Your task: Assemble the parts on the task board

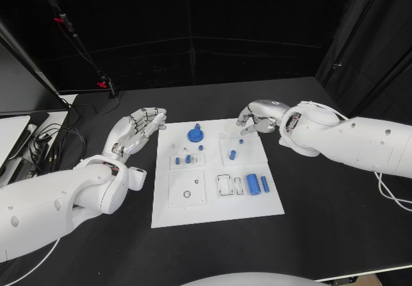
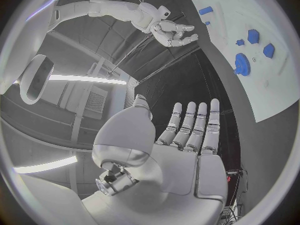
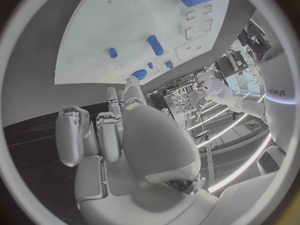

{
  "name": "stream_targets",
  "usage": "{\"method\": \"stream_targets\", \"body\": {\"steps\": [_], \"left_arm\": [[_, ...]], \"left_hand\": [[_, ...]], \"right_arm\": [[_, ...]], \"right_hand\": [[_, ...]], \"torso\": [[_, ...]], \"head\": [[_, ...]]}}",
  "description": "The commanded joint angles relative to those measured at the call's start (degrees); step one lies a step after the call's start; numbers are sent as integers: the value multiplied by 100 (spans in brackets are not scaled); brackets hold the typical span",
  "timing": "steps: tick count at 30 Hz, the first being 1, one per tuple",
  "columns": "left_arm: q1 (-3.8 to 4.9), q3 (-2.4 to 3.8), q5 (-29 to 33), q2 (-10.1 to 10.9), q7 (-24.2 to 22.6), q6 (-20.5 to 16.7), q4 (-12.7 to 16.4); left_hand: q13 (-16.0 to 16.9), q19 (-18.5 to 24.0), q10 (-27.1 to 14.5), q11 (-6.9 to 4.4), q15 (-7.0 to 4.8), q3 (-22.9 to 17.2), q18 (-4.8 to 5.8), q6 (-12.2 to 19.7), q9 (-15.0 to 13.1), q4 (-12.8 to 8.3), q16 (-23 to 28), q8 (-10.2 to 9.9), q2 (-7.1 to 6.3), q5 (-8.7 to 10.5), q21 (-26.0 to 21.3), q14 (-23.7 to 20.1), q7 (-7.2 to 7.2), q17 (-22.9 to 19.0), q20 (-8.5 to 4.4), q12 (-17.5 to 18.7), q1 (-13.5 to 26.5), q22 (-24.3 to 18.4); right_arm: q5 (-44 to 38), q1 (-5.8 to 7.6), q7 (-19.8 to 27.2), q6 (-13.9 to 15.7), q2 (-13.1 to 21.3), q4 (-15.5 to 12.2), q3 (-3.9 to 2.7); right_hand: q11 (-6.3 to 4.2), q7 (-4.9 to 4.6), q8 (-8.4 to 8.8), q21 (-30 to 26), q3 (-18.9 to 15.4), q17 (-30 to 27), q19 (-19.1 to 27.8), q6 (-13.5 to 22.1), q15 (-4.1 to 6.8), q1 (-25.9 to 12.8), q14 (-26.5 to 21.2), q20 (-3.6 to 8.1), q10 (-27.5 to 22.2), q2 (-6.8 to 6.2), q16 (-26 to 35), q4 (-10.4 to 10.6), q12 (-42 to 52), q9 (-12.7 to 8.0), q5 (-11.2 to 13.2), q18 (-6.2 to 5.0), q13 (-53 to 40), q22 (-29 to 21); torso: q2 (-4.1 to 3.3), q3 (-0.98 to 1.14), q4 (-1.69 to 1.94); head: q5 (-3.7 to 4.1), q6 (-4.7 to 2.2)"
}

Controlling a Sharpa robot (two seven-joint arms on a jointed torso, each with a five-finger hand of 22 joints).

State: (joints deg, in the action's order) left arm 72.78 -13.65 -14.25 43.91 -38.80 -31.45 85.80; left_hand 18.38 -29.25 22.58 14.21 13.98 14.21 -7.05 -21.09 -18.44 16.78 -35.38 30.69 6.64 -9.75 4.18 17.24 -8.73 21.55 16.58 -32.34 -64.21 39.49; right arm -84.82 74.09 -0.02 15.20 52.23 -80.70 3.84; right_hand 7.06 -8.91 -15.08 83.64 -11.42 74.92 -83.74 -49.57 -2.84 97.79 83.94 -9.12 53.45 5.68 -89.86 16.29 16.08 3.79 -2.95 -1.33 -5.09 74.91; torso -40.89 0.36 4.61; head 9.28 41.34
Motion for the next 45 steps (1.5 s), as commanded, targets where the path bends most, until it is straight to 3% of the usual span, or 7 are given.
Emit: {"method": "stream_targets", "body": {"steps": [1,14,34,45], "left_arm": [[6,6,44,7,-979,-9,7],[6,6,44,13,-919,2,-17],[2,6,44,31,-861,24,-6],[0,6,44,43,-837,19,-2]], "left_hand": [[-13,30,-40,22,3,-38,88,34,13,-2,-25,36,-29,37,-22,-28,-788,-14,1,-31,26,-11],[-63,18,-33,29,8,-66,93,11,66,-7,-72,64,11,35,-26,-39,-798,-71,0,-76,18,-47],[-173,-26,-14,24,2,-86,91,-25,183,-12,-195,117,84,-62,-22,-21,-795,-192,-2,-178,-57,-117],[-224,-43,0,21,-2,-80,88,-38,236,-11,-252,141,115,-107,-21,-16,-793,-249,-3,-230,-87,-149]], "right_arm": [[-482,-10,-205,-233,-42,13,-1],[-808,-63,-442,-494,-152,37,-1],[-1264,-183,-851,-568,-297,93,-1],[-1417,-221,-979,-644,-375,113,-1]], "right_hand": [[-2,4,52,-16,17,1508,-133,-50,-3,-25,606,13,42,-68,-14,8,-43,-7,26,-74,28,1049],[-1,6,148,-61,5,1508,-104,-45,-3,-82,606,16,26,-115,-14,7,-126,-11,26,-87,100,1017],[-64,9,233,-124,96,1508,-65,-113,41,10,606,48,91,-126,-14,-37,-192,0,25,-106,141,972],[-136,66,282,-132,168,1508,-71,-266,102,55,606,105,351,-115,-14,-12,-220,8,25,-106,148,966]], "torso": [[-2,1,0],[3,1,-6],[1,1,-2],[1,-1,1]], "head": [[-6,-7],[-31,25],[-35,74],[-42,102]]}}
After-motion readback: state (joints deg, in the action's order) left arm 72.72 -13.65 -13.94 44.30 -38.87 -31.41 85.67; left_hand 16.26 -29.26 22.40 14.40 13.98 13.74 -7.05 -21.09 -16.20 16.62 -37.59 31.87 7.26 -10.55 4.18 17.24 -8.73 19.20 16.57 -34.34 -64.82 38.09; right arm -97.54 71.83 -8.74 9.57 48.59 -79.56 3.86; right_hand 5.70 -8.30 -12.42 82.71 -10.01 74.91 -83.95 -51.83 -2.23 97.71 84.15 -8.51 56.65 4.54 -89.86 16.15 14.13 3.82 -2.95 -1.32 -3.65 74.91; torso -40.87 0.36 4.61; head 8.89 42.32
